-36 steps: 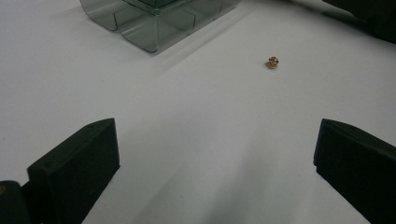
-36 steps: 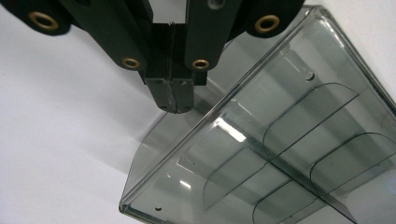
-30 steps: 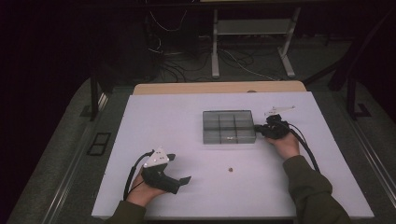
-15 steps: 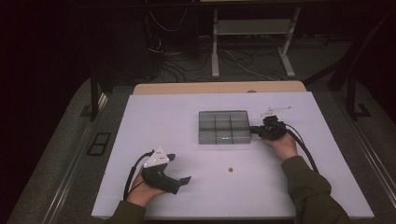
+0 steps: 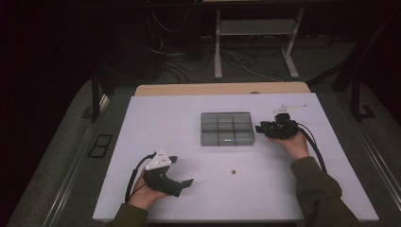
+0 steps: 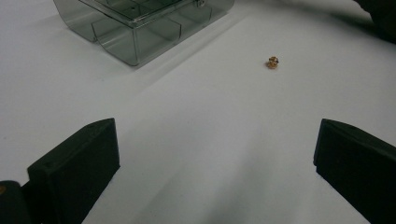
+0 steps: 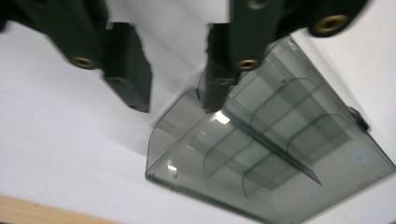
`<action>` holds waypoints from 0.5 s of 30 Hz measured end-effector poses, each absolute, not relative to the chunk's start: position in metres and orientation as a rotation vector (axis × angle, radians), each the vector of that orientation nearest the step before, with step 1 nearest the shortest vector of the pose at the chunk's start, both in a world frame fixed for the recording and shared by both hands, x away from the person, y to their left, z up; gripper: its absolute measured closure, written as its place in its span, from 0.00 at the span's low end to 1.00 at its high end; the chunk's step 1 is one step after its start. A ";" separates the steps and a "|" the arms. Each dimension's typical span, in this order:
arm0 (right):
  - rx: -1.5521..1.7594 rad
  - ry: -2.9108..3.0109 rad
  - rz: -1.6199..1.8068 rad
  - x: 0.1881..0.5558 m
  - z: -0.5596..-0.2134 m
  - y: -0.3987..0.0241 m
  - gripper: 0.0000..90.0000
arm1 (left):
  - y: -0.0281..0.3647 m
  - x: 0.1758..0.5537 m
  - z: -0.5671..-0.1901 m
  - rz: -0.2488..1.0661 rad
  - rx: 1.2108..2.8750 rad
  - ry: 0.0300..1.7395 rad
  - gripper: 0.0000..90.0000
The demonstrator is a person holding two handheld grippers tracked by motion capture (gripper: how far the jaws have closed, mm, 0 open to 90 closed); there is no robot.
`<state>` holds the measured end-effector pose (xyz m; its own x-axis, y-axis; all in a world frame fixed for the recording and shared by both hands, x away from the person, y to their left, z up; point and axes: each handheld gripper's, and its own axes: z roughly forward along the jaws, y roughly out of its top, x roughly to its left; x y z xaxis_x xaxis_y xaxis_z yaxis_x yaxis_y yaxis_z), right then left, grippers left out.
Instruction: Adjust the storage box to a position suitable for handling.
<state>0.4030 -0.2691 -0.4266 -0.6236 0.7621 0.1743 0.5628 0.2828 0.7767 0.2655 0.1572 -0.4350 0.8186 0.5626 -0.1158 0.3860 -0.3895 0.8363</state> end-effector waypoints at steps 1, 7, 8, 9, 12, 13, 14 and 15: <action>1.224 2.311 1.270 0.402 -0.424 -0.271 0.59 | 0.157 0.266 -0.435 0.230 2.023 0.704 0.00; 1.221 2.282 1.317 0.400 -0.409 -0.273 0.43 | 0.157 0.266 -0.436 0.238 2.028 0.715 0.00; 1.215 2.283 1.319 0.400 -0.408 -0.272 0.42 | 0.157 0.266 -0.437 0.241 2.027 0.718 0.00; 1.215 2.283 1.319 0.400 -0.408 -0.272 0.42 | 0.157 0.266 -0.437 0.240 2.022 0.722 0.00; 1.219 2.283 1.323 0.400 -0.406 -0.268 0.39 | 0.157 0.266 -0.437 0.242 2.020 0.724 0.00; 1.216 2.289 1.321 0.401 -0.405 -0.265 0.37 | 0.157 0.266 -0.437 0.242 2.021 0.725 0.00; 1.216 2.290 1.319 0.402 -0.403 -0.263 0.36 | 0.157 0.267 -0.437 0.244 2.023 0.726 0.00; 1.216 2.290 1.319 0.402 -0.403 -0.263 0.36 | 0.157 0.267 -0.437 0.244 2.023 0.726 0.00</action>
<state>0.4024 -0.2628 -0.4031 -0.6285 0.7537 0.1925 0.5445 0.2495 0.8008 0.2665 0.1569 -0.4372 0.8047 0.5826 -0.1142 0.3956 -0.3828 0.8348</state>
